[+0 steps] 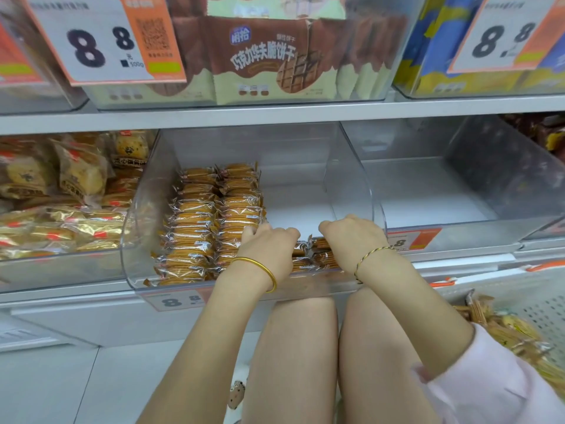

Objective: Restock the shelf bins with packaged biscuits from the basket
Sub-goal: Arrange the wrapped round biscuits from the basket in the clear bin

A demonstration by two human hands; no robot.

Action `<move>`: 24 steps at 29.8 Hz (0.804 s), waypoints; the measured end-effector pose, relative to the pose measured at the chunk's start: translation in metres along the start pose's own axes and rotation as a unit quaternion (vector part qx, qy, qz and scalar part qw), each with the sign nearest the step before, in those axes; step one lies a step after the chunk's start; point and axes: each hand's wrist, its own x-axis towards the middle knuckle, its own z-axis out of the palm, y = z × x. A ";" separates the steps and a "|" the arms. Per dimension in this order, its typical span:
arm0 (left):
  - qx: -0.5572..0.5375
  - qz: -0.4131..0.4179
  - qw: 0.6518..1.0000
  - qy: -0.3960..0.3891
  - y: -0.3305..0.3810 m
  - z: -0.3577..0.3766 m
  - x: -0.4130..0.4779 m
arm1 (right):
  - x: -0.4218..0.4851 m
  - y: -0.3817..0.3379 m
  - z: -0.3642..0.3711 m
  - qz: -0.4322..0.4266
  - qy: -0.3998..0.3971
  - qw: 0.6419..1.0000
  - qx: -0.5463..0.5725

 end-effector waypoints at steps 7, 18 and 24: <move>-0.038 -0.016 0.997 0.071 0.010 0.000 -0.005 | -0.005 0.002 0.001 0.015 0.059 0.996 0.071; -0.156 0.040 0.965 0.209 0.065 -0.019 -0.031 | -0.082 0.055 0.014 0.025 0.218 0.920 0.325; -0.251 0.216 0.944 -0.014 0.147 0.033 -0.035 | -0.140 0.131 0.098 0.182 0.175 0.893 0.372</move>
